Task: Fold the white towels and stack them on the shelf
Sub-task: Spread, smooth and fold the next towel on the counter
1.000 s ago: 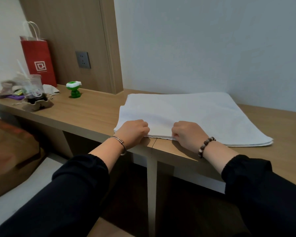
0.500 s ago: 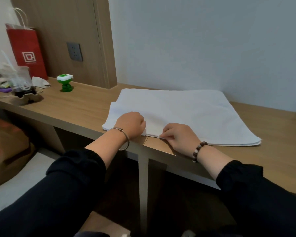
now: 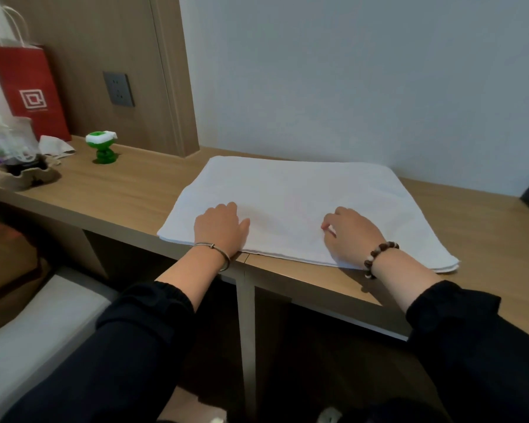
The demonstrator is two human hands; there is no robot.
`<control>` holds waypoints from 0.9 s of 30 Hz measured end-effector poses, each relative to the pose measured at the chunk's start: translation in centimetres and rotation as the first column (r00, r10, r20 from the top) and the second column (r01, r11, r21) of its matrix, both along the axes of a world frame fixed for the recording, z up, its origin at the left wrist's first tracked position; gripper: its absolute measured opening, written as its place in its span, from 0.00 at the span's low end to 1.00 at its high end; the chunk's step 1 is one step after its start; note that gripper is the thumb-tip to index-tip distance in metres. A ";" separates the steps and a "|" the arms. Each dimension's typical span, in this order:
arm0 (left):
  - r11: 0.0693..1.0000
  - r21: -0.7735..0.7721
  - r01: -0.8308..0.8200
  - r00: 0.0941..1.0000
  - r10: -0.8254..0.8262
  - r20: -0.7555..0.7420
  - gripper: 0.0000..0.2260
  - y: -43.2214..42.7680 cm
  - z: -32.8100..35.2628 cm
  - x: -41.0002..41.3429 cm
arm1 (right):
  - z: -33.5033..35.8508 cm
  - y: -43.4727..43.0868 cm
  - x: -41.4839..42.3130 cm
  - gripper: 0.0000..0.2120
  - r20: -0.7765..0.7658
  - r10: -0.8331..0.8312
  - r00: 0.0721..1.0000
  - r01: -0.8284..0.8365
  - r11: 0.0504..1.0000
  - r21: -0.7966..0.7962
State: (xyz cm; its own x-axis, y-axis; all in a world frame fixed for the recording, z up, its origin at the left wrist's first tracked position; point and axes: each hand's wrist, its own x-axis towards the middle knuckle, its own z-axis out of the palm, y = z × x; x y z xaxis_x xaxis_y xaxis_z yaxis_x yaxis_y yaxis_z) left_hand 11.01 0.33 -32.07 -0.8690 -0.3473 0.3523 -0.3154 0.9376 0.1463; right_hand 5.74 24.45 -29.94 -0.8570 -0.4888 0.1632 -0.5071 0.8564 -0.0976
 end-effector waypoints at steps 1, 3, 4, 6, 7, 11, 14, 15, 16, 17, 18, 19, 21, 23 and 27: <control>1.000 -0.023 -0.007 1.000 0.006 -0.017 0.14 -0.3 -0.2 0.1 | 0.5 -0.3 0.0 0.12 -0.014 -0.021 1.000 0.021 0.999 0.034; 0.997 -0.073 -0.013 1.000 0.011 -0.027 0.15 -1.0 -0.8 0.3 | 1.6 -1.5 -0.3 0.14 -0.018 -0.077 0.997 0.079 0.986 0.144; 0.997 -0.080 -0.005 1.000 0.004 -0.011 0.16 -1.3 -1.1 0.3 | 2.1 -2.3 -0.6 0.15 -0.024 -0.096 0.995 0.099 0.975 0.199; 0.998 -0.053 0.030 0.997 -0.026 0.069 0.21 -1.7 -1.5 0.3 | 3.0 -4.5 -1.4 0.13 -0.058 -0.086 0.995 0.097 0.965 0.244; 0.998 -0.035 0.044 0.992 -0.040 0.121 0.24 -1.8 -1.6 0.2 | 3.0 -5.5 -1.9 0.12 -0.051 -0.047 0.998 0.057 0.974 0.217; 0.999 0.019 0.044 0.962 -0.047 0.269 0.27 -2.3 -1.8 0.1 | 0.3 -8.0 -3.9 0.25 0.193 0.094 0.977 -0.129 0.975 0.181; 0.998 0.026 0.050 0.945 -0.055 0.323 0.27 -2.8 -1.7 0.5 | -1.2 -6.7 -6.2 0.28 0.261 -0.032 0.965 -0.007 0.989 0.148; 0.998 0.017 0.054 0.942 -0.056 0.331 0.26 -2.9 -1.6 0.8 | -1.3 -6.2 -6.9 0.28 0.248 -0.083 0.965 0.046 0.987 0.153; 0.998 0.008 0.058 0.941 -0.057 0.334 0.26 -2.9 -1.5 1.0 | -1.2 -5.8 -7.6 0.28 0.243 -0.144 0.959 0.105 0.981 0.166; 0.998 0.005 0.062 0.941 -0.060 0.332 0.26 -2.9 -1.4 1.2 | -1.0 -5.4 -8.2 0.29 0.249 -0.208 0.946 0.167 0.970 0.178; 0.998 0.006 0.067 0.943 -0.065 0.327 0.26 -2.9 -1.2 1.2 | -0.8 -5.2 -8.7 0.29 0.260 -0.271 0.927 0.226 0.955 0.191; 0.997 0.007 0.072 0.945 -0.070 0.319 0.26 -3.0 -1.0 1.3 | -0.6 -5.2 -8.9 0.29 0.272 -0.331 0.904 0.279 0.937 0.211; 0.997 0.007 0.079 0.949 -0.078 0.307 0.24 -2.9 -0.5 1.2 | -0.3 -6.1 -8.8 0.29 0.289 -0.401 0.870 0.336 0.908 0.249; 0.998 0.005 0.067 0.951 -0.065 0.302 0.21 -2.7 0.1 0.9 | -0.3 -8.0 -8.1 0.30 0.291 -0.294 0.910 0.239 0.948 0.210; 0.999 0.011 -0.041 0.958 0.036 0.286 0.19 -2.0 1.1 -0.8 | -2.1 -10.0 -6.2 0.27 0.204 -0.055 0.977 0.035 0.994 0.103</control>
State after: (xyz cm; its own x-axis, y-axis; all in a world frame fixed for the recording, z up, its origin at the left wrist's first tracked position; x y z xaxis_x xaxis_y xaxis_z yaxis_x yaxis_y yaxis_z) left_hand 10.21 -1.66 -30.95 -0.9186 -0.3859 0.0851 -0.3818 0.9223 0.0602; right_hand -0.49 14.44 -32.08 -0.8887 -0.4537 -0.0663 -0.4454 0.8885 -0.1107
